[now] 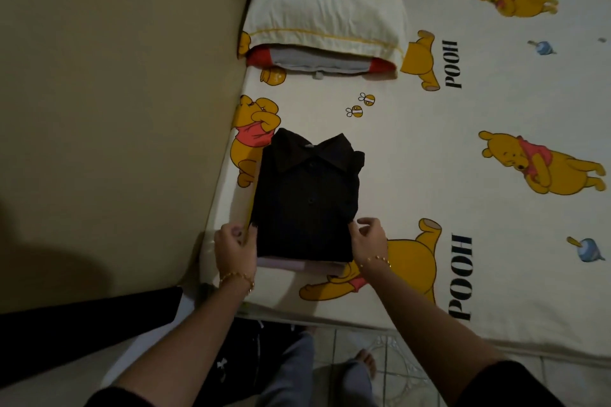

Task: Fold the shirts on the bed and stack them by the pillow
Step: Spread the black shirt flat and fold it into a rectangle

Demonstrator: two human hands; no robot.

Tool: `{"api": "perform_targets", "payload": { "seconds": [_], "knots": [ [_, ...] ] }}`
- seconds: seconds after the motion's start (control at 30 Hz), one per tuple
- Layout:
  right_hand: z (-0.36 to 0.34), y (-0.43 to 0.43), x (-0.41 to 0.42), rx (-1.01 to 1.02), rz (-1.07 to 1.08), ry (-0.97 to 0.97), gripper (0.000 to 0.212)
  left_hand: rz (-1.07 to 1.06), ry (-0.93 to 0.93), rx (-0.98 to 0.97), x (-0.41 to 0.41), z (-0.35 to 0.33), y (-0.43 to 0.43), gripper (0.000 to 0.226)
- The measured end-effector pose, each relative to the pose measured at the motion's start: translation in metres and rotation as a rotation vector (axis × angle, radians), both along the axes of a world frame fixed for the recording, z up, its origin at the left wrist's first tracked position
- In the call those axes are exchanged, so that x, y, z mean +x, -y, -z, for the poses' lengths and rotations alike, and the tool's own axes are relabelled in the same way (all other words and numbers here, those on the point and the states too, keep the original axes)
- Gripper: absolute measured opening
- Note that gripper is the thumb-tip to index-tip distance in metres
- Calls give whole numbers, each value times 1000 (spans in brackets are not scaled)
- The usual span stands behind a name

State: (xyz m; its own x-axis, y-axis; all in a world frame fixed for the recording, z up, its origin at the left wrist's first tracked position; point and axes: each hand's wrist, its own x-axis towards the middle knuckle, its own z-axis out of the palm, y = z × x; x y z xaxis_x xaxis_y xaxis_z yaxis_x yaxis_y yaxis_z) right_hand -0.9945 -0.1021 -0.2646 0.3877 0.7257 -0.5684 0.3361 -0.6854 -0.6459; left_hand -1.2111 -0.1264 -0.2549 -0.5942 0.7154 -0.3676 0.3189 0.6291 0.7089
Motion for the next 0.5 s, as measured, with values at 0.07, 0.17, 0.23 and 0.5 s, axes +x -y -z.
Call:
{"api": "perform_targets", "payload": {
  "seconds": [0.07,0.17,0.23,0.5],
  "knots": [
    [2,16,-2,16,5,-3,30,-42,-11,29,1,-1,24,20],
    [1,34,-6,52,22,-17,21,-85,19,51,6,-7,44,18],
    [-2,42,-8,70,50,-2,18,-93,29,67,9,-10,48,21],
    [-2,49,-7,37,24,56,14,-115,48,57,19,-22,40,22]
  ]
}}
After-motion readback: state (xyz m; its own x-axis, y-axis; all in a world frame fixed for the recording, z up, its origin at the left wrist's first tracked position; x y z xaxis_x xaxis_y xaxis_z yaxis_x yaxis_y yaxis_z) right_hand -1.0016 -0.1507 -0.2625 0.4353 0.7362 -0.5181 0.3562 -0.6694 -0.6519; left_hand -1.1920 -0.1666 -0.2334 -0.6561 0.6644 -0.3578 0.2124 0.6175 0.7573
